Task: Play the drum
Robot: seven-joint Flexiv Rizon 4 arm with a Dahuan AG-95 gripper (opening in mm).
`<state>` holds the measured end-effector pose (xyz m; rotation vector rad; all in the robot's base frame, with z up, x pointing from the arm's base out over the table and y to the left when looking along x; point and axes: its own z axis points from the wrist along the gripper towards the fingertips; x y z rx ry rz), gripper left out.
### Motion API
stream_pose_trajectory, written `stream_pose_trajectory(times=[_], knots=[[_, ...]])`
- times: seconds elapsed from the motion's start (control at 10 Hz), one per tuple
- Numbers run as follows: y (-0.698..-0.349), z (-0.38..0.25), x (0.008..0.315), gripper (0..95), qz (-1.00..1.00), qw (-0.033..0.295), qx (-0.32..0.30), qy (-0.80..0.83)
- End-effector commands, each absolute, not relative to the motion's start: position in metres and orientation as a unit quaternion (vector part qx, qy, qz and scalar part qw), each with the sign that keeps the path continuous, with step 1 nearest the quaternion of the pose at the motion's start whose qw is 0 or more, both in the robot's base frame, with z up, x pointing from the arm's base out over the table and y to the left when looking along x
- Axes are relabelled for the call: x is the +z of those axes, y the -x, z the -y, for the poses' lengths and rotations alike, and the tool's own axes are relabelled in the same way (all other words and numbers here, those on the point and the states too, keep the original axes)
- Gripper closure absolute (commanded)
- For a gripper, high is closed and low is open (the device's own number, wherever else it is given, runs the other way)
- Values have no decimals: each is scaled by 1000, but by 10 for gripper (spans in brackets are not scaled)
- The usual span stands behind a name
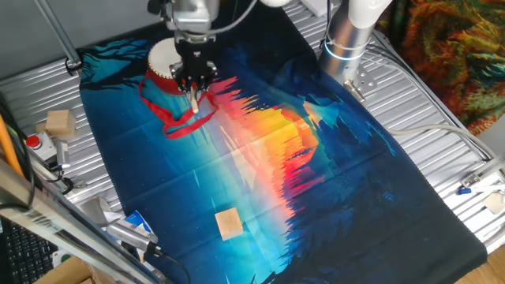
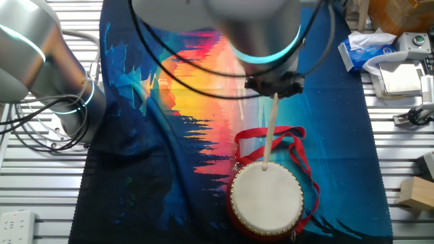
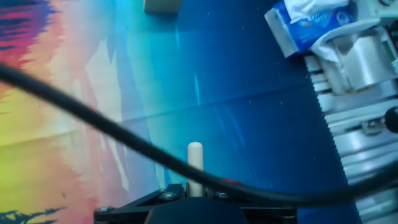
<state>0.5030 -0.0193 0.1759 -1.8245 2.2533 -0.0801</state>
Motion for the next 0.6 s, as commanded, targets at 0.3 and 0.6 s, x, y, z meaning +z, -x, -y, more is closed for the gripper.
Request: stream_pose_trajectory(times=[0.3,0.6], knots=[[-500,17,180,950,-755,68,-34,651],[-500,17,180,950,-747,68,-35,661]])
